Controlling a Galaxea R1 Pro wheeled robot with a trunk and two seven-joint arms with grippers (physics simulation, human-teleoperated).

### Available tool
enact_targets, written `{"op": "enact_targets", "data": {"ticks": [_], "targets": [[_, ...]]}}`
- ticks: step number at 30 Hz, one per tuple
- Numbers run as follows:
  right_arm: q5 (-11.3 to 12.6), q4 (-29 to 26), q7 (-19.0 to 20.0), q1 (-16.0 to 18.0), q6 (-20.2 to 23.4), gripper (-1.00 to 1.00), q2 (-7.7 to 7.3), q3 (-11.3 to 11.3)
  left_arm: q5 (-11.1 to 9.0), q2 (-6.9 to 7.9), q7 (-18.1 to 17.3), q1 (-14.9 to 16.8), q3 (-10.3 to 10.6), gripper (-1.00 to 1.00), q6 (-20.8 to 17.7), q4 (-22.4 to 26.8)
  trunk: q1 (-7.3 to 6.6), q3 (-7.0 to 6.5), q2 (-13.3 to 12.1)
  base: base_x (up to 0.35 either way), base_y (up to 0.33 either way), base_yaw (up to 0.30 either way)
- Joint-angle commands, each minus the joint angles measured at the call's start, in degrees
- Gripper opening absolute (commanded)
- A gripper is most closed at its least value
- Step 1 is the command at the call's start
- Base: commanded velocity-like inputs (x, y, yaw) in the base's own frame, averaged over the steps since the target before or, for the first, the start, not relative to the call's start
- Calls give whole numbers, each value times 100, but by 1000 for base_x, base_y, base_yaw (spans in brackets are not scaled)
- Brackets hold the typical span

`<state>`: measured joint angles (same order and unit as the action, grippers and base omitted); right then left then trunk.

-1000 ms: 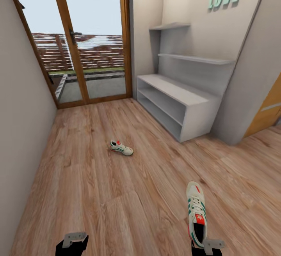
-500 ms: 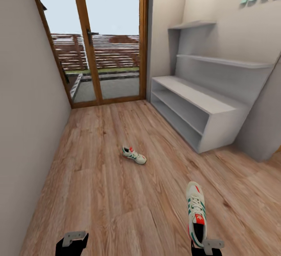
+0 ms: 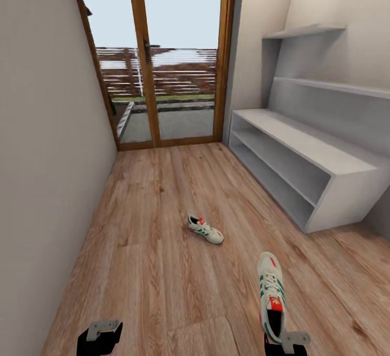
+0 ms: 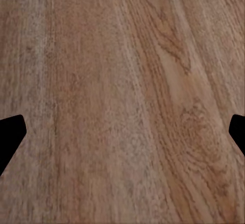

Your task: Pick up the two gym shoes and the two sandals from the corridor floor and place them onto the hallstand (shoe rack) in the corridor, making sure they are on the rack and not on the floor. Arrange them so the two gym shoes are next to each other and the two sandals are next to each other.

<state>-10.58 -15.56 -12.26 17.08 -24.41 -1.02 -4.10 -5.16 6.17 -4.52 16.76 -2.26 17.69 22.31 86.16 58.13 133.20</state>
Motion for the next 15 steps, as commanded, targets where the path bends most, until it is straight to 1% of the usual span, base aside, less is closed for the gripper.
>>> {"op": "enact_targets", "data": {"ticks": [1, 4, 5, 6, 7, 8, 9, 10, 11, 12, 14, 15], "targets": [[-59, -12, -3, 4, -18, -100, 7, -42, -49, -3, -48, 17, -14, 100, 0, -5, 2, 5, 2, 334, 103, 19], [-68, -256, 13, 10, -3, -100, 45, -35, -32, 0, -46, 90, -7, 100, -28, 51, 2, 5, 2, 267, 83, 10], [-71, -561, 27, 15, 23, -100, 85, -30, -19, 4, -47, 198, -6, 100, -34, 103, 2, 5, 2, 139, 43, 5], [-74, -1053, 75, 22, 121, -100, 136, -14, -4, 4, -48, 396, 5, 100, -41, 160, 2, 5, 2, 71, 22, 3], [-75, -1393, 140, 31, 278, -100, 172, 12, 3, 8, -48, 530, 8, 100, -48, 179, 2, 5, 2, 46, 14, 2], [-75, -1902, 268, 76, 673, -100, 218, 85, 5, 17, -44, 747, 7, 100, -68, 188, 2, 5, 2, 23, 7, 1], [-74, -2227, 349, 129, 1017, -100, 238, 149, 2, 23, -46, 911, 7, 100, -96, 187, 2, 5, 2, 15, 5, 1], [-72, -2381, 383, 162, 1198, -100, 246, 182, 1, 23, -47, 993, 6, 100, -119, 181, 2, 5, 2, 12, 4, 0], [-68, -2783, 451, 278, 1731, -100, 289, 261, 0, 24, -48, 1221, 5, 100, -245, 161, 2, 5, 2, 6, 2, 0], [-66, -2894, 466, 322, 1893, -100, 310, 278, -3, 24, -48, 1292, 3, 100, -309, 157, 2, 5, 2, 5, 2, 0], [-61, -3216, 499, 514, 2422, -100, 415, 320, -1, 12, -65, 1525, 0, 100, -650, 155, 2, 5, 2, 3, 1, 0], [-60, -3311, 508, 617, 2602, -100, 482, 330, 0, 5, -75, 1602, -1, 100, -827, 173, 2, 5, 2, 1, 0, 0]]}}
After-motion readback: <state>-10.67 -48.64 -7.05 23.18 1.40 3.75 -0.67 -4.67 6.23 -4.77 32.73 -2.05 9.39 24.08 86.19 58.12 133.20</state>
